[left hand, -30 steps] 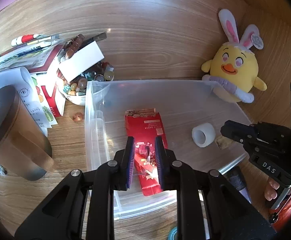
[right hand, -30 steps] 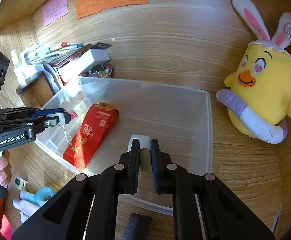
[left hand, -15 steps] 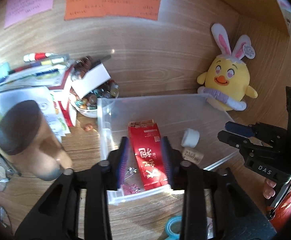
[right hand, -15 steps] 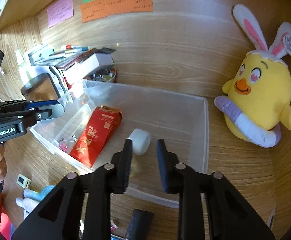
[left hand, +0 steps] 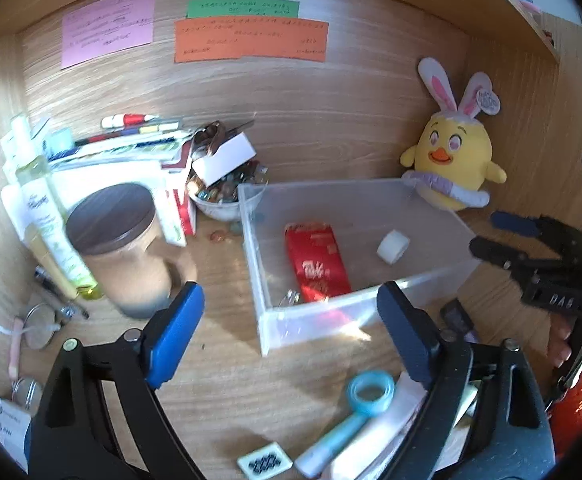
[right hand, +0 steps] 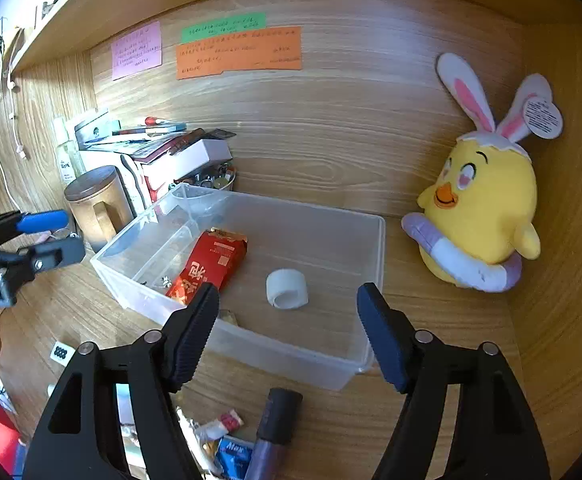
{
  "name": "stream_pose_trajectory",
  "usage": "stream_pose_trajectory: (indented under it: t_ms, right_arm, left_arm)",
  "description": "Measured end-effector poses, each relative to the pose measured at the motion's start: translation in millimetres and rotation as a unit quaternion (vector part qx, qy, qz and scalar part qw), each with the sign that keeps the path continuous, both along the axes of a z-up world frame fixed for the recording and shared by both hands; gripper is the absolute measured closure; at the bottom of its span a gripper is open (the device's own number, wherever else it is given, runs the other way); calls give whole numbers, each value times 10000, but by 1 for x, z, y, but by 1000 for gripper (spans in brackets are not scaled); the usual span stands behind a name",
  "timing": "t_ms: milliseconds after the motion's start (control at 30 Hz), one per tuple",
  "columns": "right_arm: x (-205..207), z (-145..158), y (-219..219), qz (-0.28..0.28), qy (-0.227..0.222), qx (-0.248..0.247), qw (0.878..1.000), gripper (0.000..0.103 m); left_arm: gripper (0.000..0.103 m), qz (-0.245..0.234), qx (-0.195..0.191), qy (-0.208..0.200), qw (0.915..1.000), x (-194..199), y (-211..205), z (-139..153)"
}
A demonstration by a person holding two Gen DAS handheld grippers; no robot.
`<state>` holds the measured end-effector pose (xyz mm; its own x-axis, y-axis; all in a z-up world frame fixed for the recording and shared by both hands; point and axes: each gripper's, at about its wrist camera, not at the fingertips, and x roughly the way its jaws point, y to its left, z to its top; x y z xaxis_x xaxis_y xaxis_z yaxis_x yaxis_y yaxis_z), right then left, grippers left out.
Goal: Organize objects
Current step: 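Grasp the white dotted tile with the left gripper while the right gripper grasps the purple lipstick, then carry the tile and lipstick into the clear box and open both grippers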
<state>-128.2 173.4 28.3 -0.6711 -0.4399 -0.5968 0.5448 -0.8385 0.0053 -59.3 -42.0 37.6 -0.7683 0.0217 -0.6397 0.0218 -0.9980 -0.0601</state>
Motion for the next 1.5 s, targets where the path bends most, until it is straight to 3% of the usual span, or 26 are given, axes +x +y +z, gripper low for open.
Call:
stream_pose_trajectory:
  t_ms: [167,467,800,867,1133,1333,1500]
  right_arm:
    - [12,-4,9,-62,36,47,10000,25]
    - [25,-21,19,-98,-113,183,9997,24]
    - [27,-57,20,-100,-607,320,9976,24]
    - [26,-62,19,-79,-692,348,9970,24]
    - [20,-77,19,29,-991,380,9943,25]
    - [10,-85,21,30,-1290,267,9913,52]
    - [9,-89,15,95,-1314,379,9906,75]
  left_arm:
    - [7,145,-23,-176,9997,22,-6,-15]
    - [7,436,391,-844,9947,53,-23,-61]
    - [7,652,667,-1249,9878,68,-31,-93]
    - [10,731,630,-1189,9882,71,-31,-95]
    - [45,754,429,-1096,9902,78,-31,-95]
    - [68,769,337,-1037,9911,79,-33,-94]
    - [69,758,286,-983,9919,76,-31,-94]
